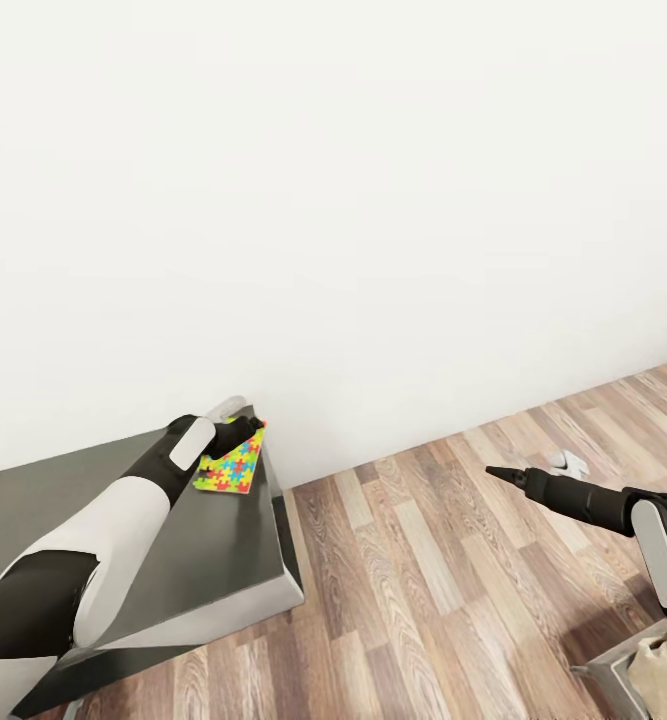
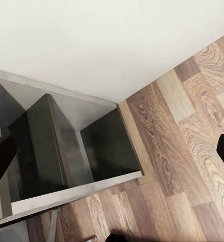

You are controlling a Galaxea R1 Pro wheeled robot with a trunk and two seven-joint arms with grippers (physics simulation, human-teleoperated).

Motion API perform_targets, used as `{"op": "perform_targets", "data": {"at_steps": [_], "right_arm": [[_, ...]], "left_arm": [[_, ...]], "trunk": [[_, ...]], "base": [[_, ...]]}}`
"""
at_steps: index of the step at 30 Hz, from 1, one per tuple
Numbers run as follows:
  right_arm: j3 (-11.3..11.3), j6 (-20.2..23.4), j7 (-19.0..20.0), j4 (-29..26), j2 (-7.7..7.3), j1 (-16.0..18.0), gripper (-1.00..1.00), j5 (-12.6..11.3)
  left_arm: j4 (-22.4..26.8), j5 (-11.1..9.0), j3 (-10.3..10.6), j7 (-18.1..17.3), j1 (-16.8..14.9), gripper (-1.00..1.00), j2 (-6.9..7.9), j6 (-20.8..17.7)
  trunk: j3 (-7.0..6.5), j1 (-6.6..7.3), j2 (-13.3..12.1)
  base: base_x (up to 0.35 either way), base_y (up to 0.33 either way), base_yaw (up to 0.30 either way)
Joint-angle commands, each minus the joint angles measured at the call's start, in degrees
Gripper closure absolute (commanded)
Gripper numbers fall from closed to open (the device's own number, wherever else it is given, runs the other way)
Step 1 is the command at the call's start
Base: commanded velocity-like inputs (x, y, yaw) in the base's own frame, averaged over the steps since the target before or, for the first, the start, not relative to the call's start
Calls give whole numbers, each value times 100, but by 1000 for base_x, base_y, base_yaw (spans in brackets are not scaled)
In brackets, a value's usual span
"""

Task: Put all the toys in the child's room - the three board games (two on the bed and one on the table), the two jigsaw puzzles on the table, and the tennis ball on the table - inside the toy box on the table in the child's room.

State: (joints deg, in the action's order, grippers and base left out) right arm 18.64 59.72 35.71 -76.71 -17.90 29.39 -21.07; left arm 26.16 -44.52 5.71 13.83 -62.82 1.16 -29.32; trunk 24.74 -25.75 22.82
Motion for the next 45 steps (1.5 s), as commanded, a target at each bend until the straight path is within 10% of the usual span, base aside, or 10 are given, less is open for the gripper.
{"op": "perform_targets", "data": {"at_steps": [1, 32, 45], "right_arm": [[8, 28, 44, -2, 1, 6, -100, 35], [14, 28, 44, -198, 9, -8, -100, 33], [-21, 28, 41, -258, 21, -14, -100, 36]], "left_arm": [[12, -62, 44, 50, -2, -100, 7, -12], [90, -97, 18, -23, 27, -100, 44, -14], [843, -118, -365, -222, 330, -100, 402, -187]], "trunk": [[9, -3, 10], [9, -3, 10], [9, -3, 10]], "base": [[0, 0, -62], [0, 0, -10], [0, 0, 0]]}}
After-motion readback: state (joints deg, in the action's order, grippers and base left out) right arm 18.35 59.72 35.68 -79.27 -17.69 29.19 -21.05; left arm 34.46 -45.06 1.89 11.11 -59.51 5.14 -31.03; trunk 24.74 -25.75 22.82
